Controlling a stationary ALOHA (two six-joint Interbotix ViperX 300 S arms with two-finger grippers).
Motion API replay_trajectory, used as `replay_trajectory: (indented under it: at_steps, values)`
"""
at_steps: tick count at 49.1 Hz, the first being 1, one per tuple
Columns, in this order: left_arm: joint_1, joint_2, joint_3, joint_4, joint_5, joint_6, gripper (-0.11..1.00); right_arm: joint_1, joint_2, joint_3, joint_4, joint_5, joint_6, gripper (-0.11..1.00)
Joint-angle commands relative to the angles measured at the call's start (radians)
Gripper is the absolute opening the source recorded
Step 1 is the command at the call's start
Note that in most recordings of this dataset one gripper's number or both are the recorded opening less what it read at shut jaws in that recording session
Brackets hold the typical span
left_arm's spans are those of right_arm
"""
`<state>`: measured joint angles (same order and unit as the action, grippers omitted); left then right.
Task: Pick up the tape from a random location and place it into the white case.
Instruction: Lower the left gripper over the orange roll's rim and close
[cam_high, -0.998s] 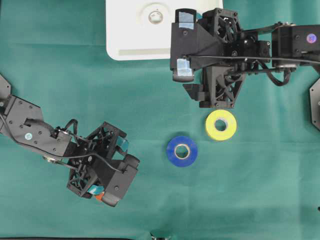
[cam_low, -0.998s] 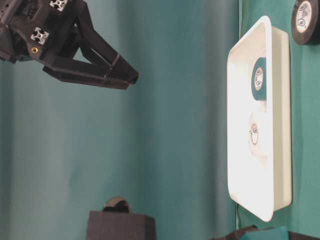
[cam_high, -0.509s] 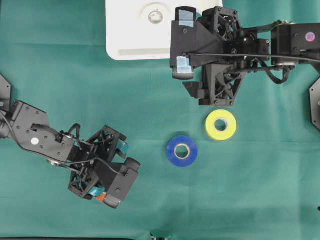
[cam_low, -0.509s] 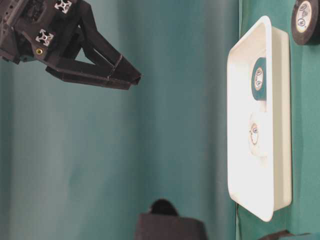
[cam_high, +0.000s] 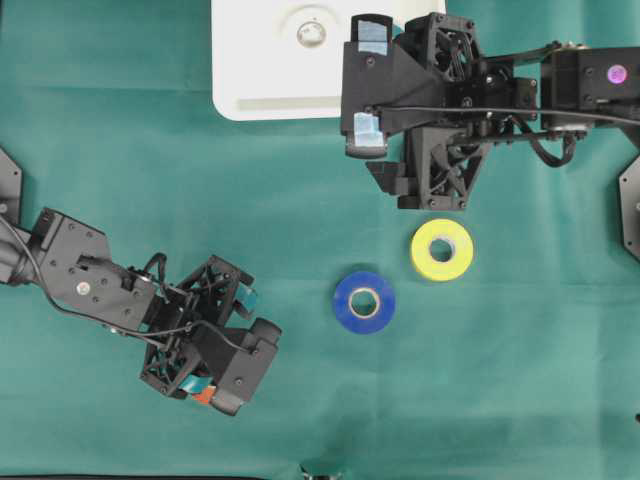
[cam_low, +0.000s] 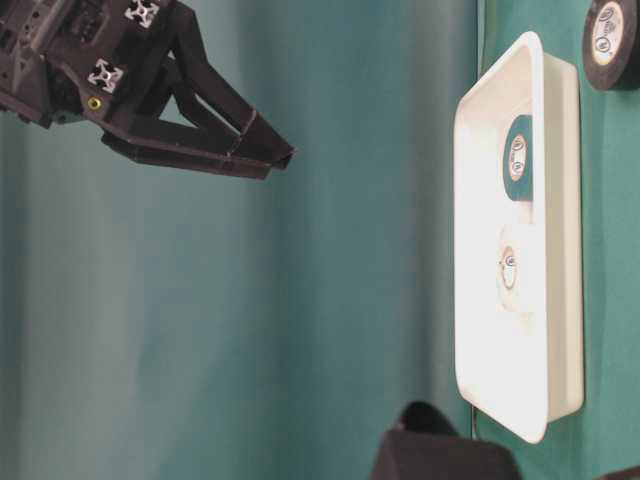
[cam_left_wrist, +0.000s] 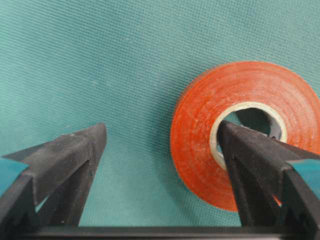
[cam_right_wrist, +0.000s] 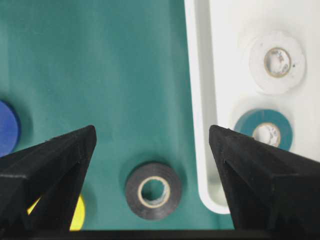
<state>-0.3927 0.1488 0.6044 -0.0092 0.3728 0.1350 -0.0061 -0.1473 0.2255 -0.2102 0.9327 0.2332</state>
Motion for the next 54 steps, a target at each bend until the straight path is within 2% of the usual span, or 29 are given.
replay_trajectory:
  at_steps: [1,12,15,23,25,39,54]
  values:
    - [0.003,-0.005,-0.003,0.002,-0.005,0.003,0.9,-0.003,-0.017,-0.009,-0.005,-0.011,-0.002,0.9]
    - [0.003,-0.003,-0.006,0.006,-0.005,0.02,0.86,-0.005,-0.017,-0.009,-0.003,-0.011,0.0,0.9]
    - [0.003,-0.003,-0.011,0.006,-0.003,0.034,0.75,-0.005,-0.017,-0.009,-0.005,-0.011,0.0,0.9]
    - [0.003,-0.018,-0.017,0.006,-0.002,0.061,0.31,-0.005,-0.017,-0.009,-0.005,-0.011,0.003,0.9]
    - [0.005,-0.02,-0.017,0.006,0.002,0.061,0.24,-0.005,-0.017,-0.009,-0.005,-0.011,0.003,0.9]
    - [0.003,-0.035,-0.04,0.005,0.063,0.061,0.24,-0.005,-0.017,-0.009,-0.005,-0.009,0.006,0.9]
    - [-0.005,-0.181,-0.104,0.002,0.202,0.058,0.24,-0.005,-0.017,-0.008,-0.005,-0.006,0.005,0.9]
